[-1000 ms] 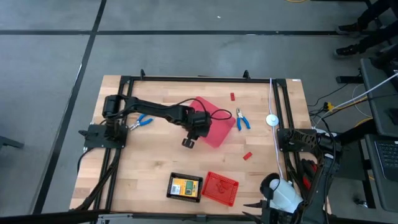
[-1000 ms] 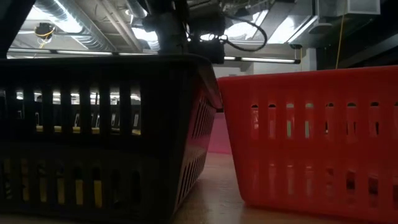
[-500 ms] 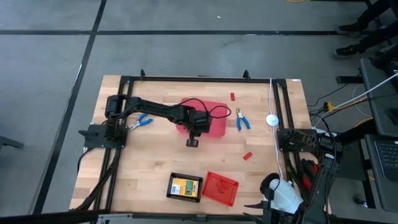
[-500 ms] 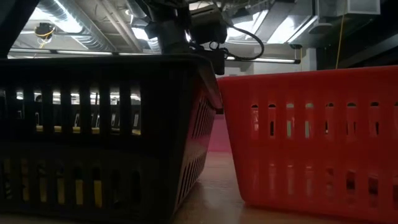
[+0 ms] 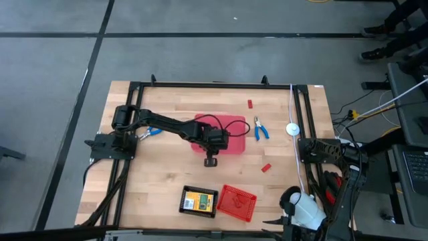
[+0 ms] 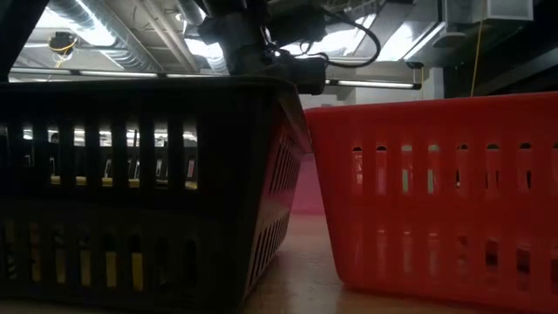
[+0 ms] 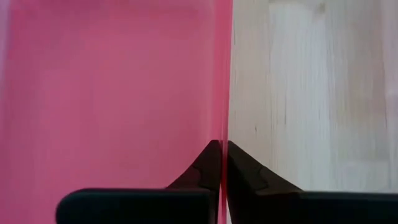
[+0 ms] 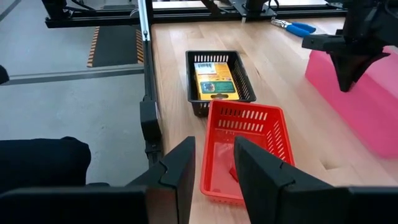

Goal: Pick & Place School Supplies
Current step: Adjust the pink bin, then put the red eraser into the red bin

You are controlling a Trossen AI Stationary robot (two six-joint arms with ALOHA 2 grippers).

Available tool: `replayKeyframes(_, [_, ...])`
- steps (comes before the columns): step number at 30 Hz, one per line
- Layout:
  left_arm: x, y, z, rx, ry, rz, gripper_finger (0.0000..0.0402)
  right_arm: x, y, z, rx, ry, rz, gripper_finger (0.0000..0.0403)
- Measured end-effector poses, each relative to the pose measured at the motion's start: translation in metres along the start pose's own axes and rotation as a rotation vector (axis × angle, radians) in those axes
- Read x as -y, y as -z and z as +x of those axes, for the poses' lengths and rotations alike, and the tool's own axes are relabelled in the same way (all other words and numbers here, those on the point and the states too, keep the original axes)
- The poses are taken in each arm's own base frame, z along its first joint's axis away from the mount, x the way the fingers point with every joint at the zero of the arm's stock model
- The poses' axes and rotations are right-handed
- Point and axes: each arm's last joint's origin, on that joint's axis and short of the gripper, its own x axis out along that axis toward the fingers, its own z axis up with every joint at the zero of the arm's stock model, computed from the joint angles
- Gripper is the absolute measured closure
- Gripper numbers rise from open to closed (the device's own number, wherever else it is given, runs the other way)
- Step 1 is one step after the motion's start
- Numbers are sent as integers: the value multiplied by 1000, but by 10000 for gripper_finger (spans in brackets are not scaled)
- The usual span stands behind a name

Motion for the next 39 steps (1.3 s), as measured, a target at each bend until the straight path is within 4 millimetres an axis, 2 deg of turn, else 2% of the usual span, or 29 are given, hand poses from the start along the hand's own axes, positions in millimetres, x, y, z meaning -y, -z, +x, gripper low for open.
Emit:
replayKeyframes(15, [3,1,0,-13,-1,-29,393,0,0,0,0,-2,4,289])
replayKeyframes(29, [8,1,0,-1,-11,39,290,-1,1,-2,0,-7,3,289])
replayKeyframes(34, [8,-3,-2,38,-19,60,266,-4,9,3,-2,3,-1,289])
replayKeyframes(37, [8,-7,-10,59,-18,62,258,-6,14,6,-5,10,9,289])
replayKeyframes(39, [9,-17,-20,103,-18,76,257,-7,16,5,-6,13,8,289])
